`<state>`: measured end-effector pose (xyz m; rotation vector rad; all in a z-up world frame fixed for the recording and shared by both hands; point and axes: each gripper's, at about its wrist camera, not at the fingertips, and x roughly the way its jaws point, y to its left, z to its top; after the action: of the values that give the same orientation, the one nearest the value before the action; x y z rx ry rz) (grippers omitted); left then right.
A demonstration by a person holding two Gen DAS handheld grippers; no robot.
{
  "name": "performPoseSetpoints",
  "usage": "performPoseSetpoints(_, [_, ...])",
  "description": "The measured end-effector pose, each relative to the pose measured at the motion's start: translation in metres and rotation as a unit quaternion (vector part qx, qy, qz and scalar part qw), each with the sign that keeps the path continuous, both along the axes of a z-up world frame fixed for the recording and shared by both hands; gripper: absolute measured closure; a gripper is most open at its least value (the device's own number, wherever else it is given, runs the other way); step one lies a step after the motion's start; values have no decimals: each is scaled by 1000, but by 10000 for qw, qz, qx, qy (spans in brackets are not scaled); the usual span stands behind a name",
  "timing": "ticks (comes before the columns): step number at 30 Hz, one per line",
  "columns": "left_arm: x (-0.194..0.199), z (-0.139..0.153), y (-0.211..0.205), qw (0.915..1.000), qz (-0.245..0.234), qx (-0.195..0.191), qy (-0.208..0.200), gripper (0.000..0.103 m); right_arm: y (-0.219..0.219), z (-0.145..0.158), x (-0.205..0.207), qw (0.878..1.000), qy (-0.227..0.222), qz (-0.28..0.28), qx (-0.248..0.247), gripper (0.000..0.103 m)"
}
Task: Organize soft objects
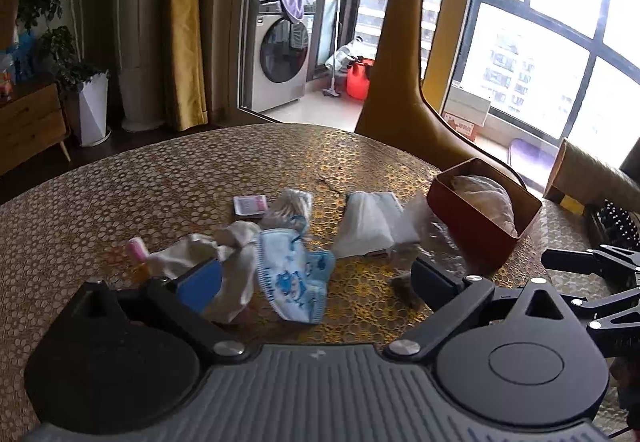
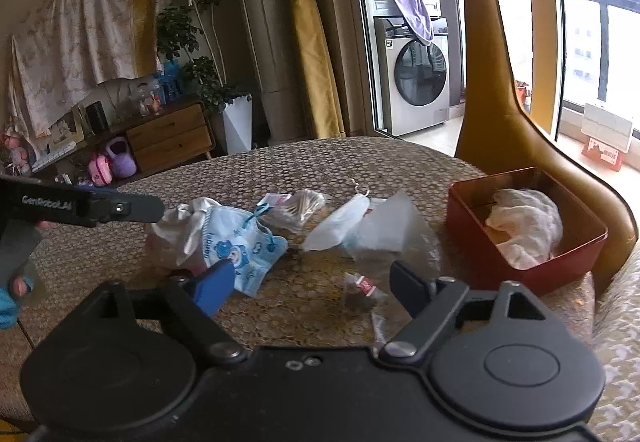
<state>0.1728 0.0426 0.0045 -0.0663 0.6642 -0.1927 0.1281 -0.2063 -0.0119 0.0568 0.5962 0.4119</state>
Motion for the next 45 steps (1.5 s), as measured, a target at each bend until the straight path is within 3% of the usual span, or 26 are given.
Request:
performPoseSetpoints(4, [-1, -9, 19, 9998, 162, -22, -58, 1, 9, -8, 3, 10000, 40, 24, 7, 7])
performPoseSetpoints(13, [9, -42, 53, 9980, 614, -159, 48, 1, 23, -28, 13, 9994, 151, 117, -279, 6])
performPoseSetpoints(19, [21, -60, 52, 9971, 683, 320, -62, 1, 24, -47, 32, 9985, 350, 9, -427, 7])
performPoseSetpoints(29, [38, -75, 39, 9937, 660, 848, -312, 1, 27, -71, 61, 9969, 580, -27, -539, 15])
performPoseSetpoints(45, [66, -88, 41, 9928, 598, 999, -277, 3, 33, -100, 99, 9931, 784, -186, -852, 31])
